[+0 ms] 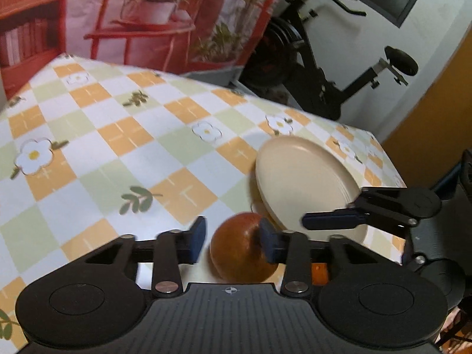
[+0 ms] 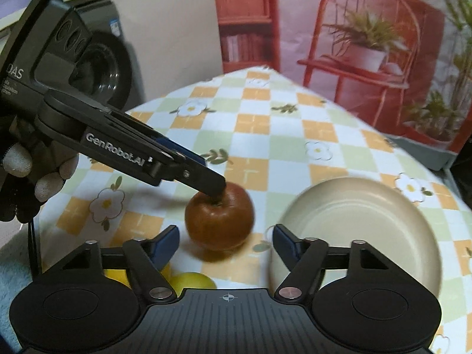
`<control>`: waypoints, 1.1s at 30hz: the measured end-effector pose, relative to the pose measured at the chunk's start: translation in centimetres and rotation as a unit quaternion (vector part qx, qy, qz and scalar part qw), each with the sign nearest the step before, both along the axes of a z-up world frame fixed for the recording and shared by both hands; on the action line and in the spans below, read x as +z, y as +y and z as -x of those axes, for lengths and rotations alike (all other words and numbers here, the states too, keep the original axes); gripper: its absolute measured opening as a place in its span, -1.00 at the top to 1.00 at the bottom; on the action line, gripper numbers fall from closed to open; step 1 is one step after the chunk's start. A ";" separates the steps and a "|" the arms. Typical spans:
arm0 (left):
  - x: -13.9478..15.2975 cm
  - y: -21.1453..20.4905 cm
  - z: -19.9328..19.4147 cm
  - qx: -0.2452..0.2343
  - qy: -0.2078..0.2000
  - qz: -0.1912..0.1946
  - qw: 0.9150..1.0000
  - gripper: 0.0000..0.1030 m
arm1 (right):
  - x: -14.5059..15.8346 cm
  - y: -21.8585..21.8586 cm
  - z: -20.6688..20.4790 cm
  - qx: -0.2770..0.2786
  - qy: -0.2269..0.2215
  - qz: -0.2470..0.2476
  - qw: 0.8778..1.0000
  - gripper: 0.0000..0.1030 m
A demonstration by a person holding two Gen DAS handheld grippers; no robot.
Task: Organize fruits
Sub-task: 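Move the left gripper to the red apple and close on it, then carry the red apple with the left gripper onto the beige plate and release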
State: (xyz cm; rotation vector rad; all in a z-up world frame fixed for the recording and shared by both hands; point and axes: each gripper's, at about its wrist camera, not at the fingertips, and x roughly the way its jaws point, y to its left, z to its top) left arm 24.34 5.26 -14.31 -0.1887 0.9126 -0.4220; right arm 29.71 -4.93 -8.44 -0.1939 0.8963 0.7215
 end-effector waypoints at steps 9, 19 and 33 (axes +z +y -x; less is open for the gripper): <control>-1.0 1.0 -0.5 -0.015 0.027 0.051 0.998 0.32 | -1.2 1.0 -1.0 -0.003 0.028 -0.007 1.000 -0.06; -1.5 1.6 -0.4 -0.020 0.030 0.072 0.997 0.31 | -2.1 1.4 -1.8 -0.028 0.047 -0.004 0.998 -0.09; 0.5 1.0 0.0 -0.027 0.002 0.060 0.998 0.31 | -0.5 0.9 -1.3 -0.040 0.017 -0.017 0.999 -0.08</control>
